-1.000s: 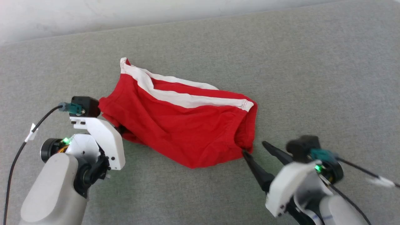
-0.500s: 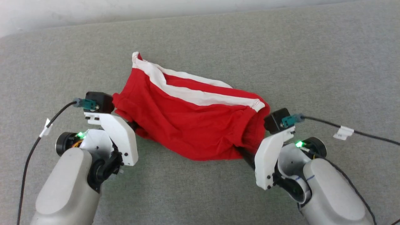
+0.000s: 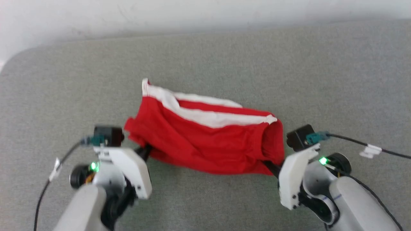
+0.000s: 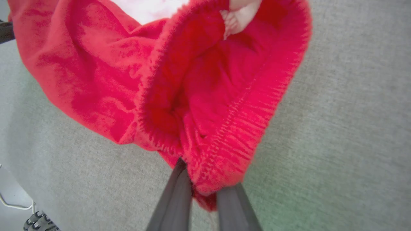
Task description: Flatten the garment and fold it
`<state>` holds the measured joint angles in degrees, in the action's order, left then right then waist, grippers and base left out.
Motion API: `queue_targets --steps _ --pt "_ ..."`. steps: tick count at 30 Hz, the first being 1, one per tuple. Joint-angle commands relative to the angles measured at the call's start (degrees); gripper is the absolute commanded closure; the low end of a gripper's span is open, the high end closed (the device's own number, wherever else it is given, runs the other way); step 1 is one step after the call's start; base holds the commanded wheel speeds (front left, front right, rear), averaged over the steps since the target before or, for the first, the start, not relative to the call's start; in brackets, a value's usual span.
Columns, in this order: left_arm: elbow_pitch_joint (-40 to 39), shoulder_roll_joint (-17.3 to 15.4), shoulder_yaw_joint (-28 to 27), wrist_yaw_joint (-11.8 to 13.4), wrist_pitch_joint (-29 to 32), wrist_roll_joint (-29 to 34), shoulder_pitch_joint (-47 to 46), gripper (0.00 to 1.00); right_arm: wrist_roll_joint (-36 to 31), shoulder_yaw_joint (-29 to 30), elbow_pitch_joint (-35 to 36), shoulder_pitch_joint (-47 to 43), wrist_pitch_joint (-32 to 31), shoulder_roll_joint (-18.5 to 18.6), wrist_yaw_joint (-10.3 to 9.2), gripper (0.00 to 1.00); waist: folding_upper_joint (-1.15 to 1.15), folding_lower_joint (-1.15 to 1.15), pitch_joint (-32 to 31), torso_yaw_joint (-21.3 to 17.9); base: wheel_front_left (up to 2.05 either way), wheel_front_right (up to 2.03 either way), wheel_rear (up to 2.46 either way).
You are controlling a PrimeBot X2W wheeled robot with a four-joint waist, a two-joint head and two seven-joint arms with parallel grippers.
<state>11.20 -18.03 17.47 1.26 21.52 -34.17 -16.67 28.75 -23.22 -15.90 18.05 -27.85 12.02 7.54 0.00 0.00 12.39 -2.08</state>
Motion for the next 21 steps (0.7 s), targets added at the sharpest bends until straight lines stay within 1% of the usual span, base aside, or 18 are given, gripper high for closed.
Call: queue_targets --steps 1,6,10,14,18,19,20,21 --pt "-1.1 0.1 -0.1 0.8 -0.8 0.4 2.3 1.00 0.2 0.2 0.9 -1.1 0.5 0.8 -0.05 1.00 0.00 0.00 -3.0 1.0 0.00 0.00 0.00" --pt "-6.9 1.5 0.4 3.7 -2.0 -0.2 11.2 1.00 1.6 2.1 4.1 -4.9 -0.2 3.3 -0.05 1.00 0.00 0.00 -5.0 2.3 0.00 0.00 0.00" --pt "-9.6 3.2 2.0 5.0 -1.5 -1.2 16.9 1.00 1.9 4.2 5.9 -8.8 -1.2 4.3 -0.05 1.00 0.00 0.00 -5.6 3.2 0.00 0.00 0.00" --pt "-9.8 4.4 3.6 5.8 -0.9 -1.9 20.9 1.00 1.6 6.1 7.8 -13.9 -1.4 4.2 -0.05 1.00 0.00 0.00 -6.2 3.3 0.00 0.00 0.00" --pt "-8.7 5.5 3.6 6.5 -1.2 -3.1 23.3 1.00 0.7 7.4 9.5 -18.5 -1.5 3.0 -0.05 1.00 0.00 0.00 -6.5 3.0 0.00 0.00 0.00" --pt "-8.2 5.8 3.5 6.5 -1.2 -3.5 23.5 1.00 0.5 7.6 9.7 -19.3 -1.2 2.6 -0.05 0.74 0.00 0.00 -6.5 2.9 0.00 0.00 0.00" --pt "-7.8 6.2 3.3 6.6 -1.2 -4.1 23.7 0.71 0.3 8.0 9.8 -19.9 -0.8 2.1 -0.05 0.17 0.00 0.00 -6.6 2.8 0.00 0.00 0.00" --pt "-7.3 6.4 3.2 6.4 -1.3 -4.6 23.7 0.18 -0.2 8.4 9.9 -20.4 -0.3 1.8 -0.05 0.00 0.00 0.00 -6.6 2.8 0.00 0.00 0.00"
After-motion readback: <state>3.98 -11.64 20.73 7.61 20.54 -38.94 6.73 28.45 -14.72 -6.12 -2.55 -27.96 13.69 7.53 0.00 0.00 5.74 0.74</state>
